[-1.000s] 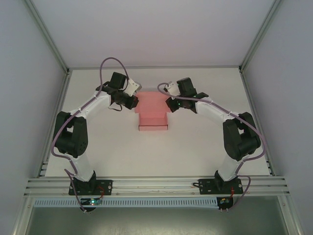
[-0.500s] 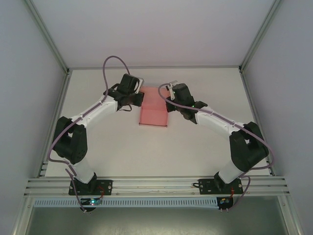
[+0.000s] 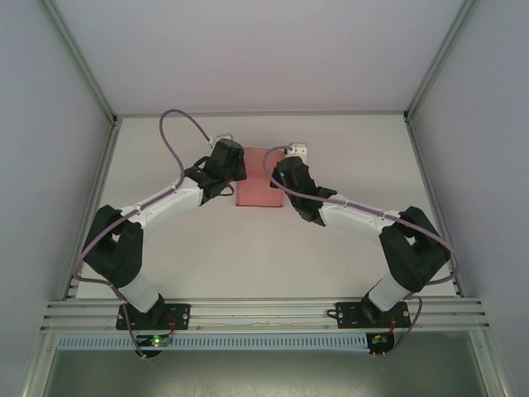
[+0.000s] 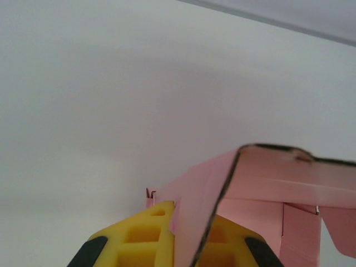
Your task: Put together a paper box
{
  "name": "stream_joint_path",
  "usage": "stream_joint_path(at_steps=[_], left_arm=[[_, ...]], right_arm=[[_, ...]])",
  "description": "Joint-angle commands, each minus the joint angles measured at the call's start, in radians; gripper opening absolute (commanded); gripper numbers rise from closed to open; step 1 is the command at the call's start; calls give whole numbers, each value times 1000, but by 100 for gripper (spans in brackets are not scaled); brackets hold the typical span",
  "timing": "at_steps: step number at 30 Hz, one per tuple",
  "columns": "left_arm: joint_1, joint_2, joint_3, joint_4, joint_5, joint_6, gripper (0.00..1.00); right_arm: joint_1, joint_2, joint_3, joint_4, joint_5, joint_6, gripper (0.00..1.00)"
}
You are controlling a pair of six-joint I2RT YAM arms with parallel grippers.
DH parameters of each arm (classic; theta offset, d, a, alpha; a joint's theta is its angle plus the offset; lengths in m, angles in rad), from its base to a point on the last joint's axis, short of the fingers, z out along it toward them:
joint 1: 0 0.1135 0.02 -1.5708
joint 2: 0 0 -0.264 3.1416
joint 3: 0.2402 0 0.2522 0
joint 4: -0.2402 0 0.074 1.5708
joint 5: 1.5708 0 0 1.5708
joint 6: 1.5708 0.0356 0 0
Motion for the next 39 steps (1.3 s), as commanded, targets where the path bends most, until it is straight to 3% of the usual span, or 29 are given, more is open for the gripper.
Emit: stream_joint_path(at_steps=[1,13,26,39], left_arm=[[4,-32,-35,47,-93,-68,0],[1,-23,-188,266,43,23,0],[-10,-41,-297,369,83,30,0],[-50,-144,-574,505,94,66,2]], right_arm=[[-2,22,8,127,58,54,4],[16,122,-42,279,-72,-28,5],[86,164,-142,372,-16,-23,8],[171,169,-297,580,154,-69,5]])
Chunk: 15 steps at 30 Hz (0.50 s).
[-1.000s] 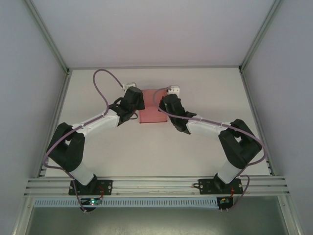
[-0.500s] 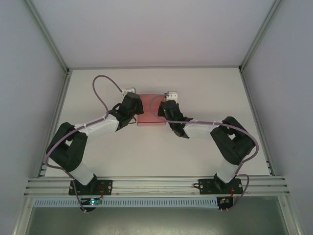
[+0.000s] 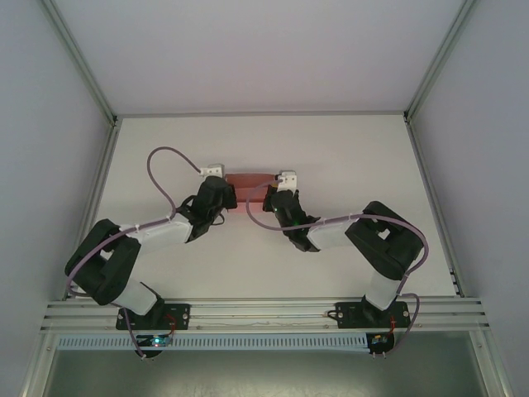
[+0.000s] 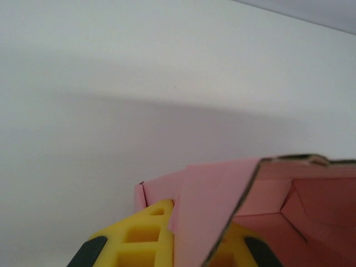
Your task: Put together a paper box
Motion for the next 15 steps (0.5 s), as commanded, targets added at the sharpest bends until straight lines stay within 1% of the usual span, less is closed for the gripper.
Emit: stream_joint_path(at_steps=[1,4,5,8,10,11,12,13,14,15], left_arm=[[-25,-5,-69,-2,85,1,4],[-31,-40,-74,-32,90,9,10],[-32,-52,-72,-47,77,10,10],[-43,-92,-67,-110,39,20,21],[-49,-119,-72,-128,41,23,21],[-53,-134,-76,-137,40,22,24],[-55,-149,-76,-151,39,22,29],[-58,-162,-77,-169,33,26,40],[-61,-177,-76,-190,18,22,47],[-63,-194,-77,-210,8,20,51]], right_arm=[[25,15,-35,48,29,-15,5],[33,3,-50,48,61,-41,4],[40,-3,-57,50,78,-47,3],[60,-3,-81,72,130,-63,1],[70,6,-90,84,150,-83,1],[74,11,-90,81,164,-85,0],[76,14,-90,75,177,-84,0],[76,16,-91,72,182,-86,0],[77,15,-96,73,188,-86,0],[79,11,-101,74,193,-82,0]])
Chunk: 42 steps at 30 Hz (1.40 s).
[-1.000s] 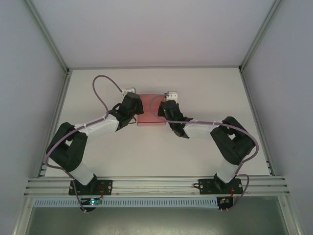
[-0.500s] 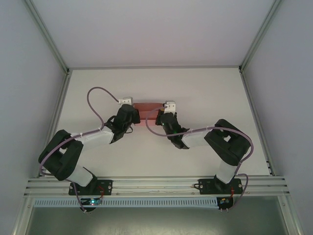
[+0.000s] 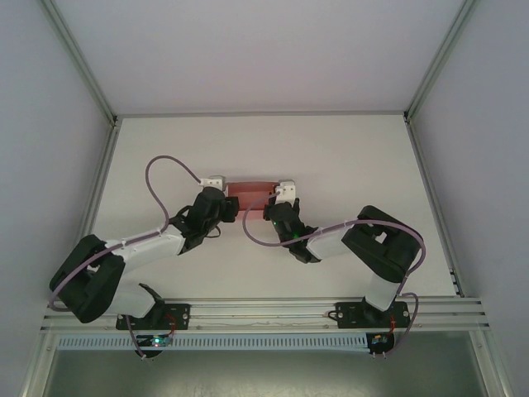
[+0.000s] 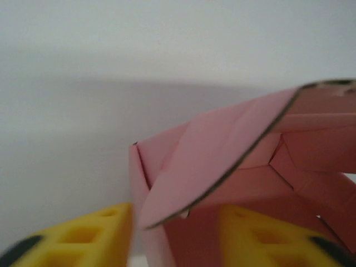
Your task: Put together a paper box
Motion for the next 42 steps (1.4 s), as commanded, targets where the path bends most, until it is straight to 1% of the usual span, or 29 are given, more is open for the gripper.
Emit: stream_joint_path(at_steps=[1,2,4,5,6,12,15,18,21,24,27,30,34,36,37,40,42], left_arm=[[-15,-63,-4,-101,-43,2,55],[-17,-82,-4,-118,-47,-3,61],[-18,-123,-1,-159,-47,-9,75],[-18,-146,6,-191,-48,-18,86],[-20,-168,10,-215,-45,-23,99],[-19,-267,110,-450,-35,-109,100],[-18,-280,152,-531,-70,-154,100],[-15,-288,176,-568,-105,-199,100],[1,-283,224,-618,-99,-262,100],[18,-260,263,-643,-96,-310,100],[51,-235,277,-632,-62,-328,100],[93,-202,272,-586,-3,-333,100],[170,-120,269,-529,115,-347,100],[205,-78,264,-487,197,-347,100],[219,-58,259,-472,213,-358,100],[233,-19,237,-414,252,-375,100],[233,2,232,-399,270,-376,100]], right_arm=[[10,8,-34,-12,48,-8,0],[10,5,-39,-8,45,-15,0],[12,-2,-44,-7,39,-34,0],[16,-4,-43,-5,39,-49,0],[19,-5,-44,-2,40,-63,1],[33,-11,-59,43,37,-121,5],[34,-38,-58,40,24,-140,7],[34,-54,-50,18,1,-145,9],[36,-41,-54,14,-8,-138,9],[45,-19,-74,52,-3,-145,9],[65,6,-86,86,8,-167,8],[86,34,-94,109,19,-192,8],[105,56,-121,184,36,-238,7],[105,61,-126,191,28,-252,7],[106,65,-126,189,24,-252,7],[106,81,-126,192,-9,-245,7],[109,90,-127,195,-5,-236,7]])
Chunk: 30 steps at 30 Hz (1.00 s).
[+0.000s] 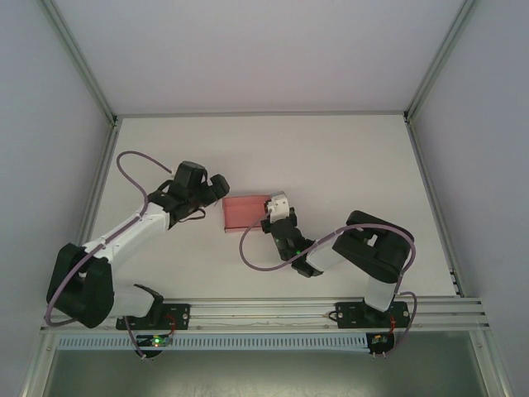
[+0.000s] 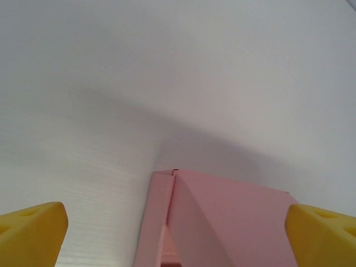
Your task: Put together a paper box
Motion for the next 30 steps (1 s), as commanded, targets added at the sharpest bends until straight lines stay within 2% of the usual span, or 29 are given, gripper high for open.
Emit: stream_joint_path(at_steps=[1,12,22,28,30], left_arm=[[6,23,-25,87,72,-34,99],[6,91,-189,276,106,-96,88],[5,128,-226,378,142,-121,74],[5,149,-246,414,142,-128,66],[5,155,-248,426,149,-123,58]], right_arm=[[12,43,-30,-55,-31,-3,7],[22,49,-53,-44,-73,30,7],[36,46,-54,-67,-96,81,11],[44,40,-50,-81,-96,84,16],[45,25,-56,-92,-99,83,22]])
